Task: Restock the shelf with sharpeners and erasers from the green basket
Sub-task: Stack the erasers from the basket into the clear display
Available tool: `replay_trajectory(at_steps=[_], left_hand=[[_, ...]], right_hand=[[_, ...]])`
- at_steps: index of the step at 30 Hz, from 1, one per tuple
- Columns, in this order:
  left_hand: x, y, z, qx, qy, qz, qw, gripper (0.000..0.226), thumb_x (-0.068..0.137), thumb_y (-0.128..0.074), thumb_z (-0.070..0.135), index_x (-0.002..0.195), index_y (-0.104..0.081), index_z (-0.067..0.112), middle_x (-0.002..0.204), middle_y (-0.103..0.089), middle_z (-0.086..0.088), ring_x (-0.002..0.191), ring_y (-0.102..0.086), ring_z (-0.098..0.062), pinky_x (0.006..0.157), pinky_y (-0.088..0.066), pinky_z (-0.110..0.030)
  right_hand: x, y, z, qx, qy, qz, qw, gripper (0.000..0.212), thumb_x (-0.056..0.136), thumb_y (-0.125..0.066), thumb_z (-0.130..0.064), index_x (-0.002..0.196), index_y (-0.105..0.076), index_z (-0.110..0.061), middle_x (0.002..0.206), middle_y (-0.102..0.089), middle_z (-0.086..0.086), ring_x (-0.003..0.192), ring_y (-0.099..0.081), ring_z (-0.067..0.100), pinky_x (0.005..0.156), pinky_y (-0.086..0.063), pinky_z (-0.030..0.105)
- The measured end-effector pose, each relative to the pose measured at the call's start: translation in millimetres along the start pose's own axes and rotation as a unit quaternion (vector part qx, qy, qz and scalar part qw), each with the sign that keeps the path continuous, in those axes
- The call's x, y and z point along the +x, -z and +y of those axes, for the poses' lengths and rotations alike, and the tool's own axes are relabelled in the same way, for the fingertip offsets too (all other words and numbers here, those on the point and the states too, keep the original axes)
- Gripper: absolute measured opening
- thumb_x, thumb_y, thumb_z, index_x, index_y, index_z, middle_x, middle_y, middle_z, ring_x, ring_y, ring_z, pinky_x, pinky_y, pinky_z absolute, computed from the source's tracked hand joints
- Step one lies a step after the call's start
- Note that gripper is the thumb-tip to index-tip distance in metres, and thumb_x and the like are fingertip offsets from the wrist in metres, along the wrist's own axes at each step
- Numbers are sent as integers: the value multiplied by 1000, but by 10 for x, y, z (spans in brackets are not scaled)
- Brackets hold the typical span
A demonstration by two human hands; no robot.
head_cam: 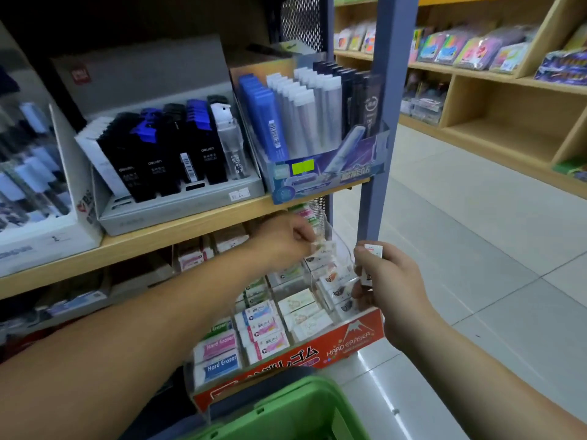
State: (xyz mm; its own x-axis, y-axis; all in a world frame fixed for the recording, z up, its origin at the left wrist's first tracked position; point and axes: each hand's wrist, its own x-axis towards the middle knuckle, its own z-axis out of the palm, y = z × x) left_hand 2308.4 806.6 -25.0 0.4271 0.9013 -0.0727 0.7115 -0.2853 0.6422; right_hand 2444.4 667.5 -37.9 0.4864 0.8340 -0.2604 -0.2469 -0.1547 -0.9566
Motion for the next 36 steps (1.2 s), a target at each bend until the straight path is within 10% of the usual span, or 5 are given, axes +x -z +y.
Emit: replay_trajectory(at_steps=[9, 14, 19, 26, 36], left_hand=[[83, -72, 27, 148, -29, -87, 985, 19, 97, -63, 16, 103, -79, 24, 107, -75, 9, 102, -67, -12, 93, -57, -30], [-151, 19, 88, 2, -73, 0, 997, 23, 97, -59, 6, 106, -74, 20, 90, -66, 16, 75, -63, 1, 60, -39, -4], [-538, 80, 171, -134, -70, -118, 981, 26, 93, -70, 5, 114, -74, 19, 101, -76, -1, 81, -73, -4, 70, -60, -21], [-190, 257, 45, -61, 6, -4, 998, 14, 93, -74, 13, 102, -66, 18, 90, -59, 11, 76, -57, -2, 61, -44, -6], [224, -36, -71, 136, -17, 1, 990, 5, 91, -74, 28, 87, -77, 28, 85, -71, 21, 87, -67, -6, 80, -58, -26]], right_hand=[[63, 53, 38, 29, -7, -22, 999, 15, 102, -55, -11, 108, -69, -11, 63, -71, 6, 55, -62, 25, 51, -55, 36], [33, 28, -23, 99, -57, -66, 991, 20, 104, -52, -8, 110, -71, -11, 90, -78, 22, 86, -77, 41, 77, -65, 46], [28, 9, 23, 82, -17, -53, 995, 10, 96, -69, -7, 104, -75, -4, 98, -79, 20, 94, -77, 41, 88, -63, 52], [-7, -38, -21, 30, 45, -20, 998, 19, 96, -74, -24, 113, -73, -15, 91, -79, 1, 72, -76, 19, 57, -59, 30], [27, -29, 22, 5, 41, -15, 999, 20, 94, -74, -15, 114, -72, -17, 98, -77, 10, 75, -76, 28, 59, -62, 36]])
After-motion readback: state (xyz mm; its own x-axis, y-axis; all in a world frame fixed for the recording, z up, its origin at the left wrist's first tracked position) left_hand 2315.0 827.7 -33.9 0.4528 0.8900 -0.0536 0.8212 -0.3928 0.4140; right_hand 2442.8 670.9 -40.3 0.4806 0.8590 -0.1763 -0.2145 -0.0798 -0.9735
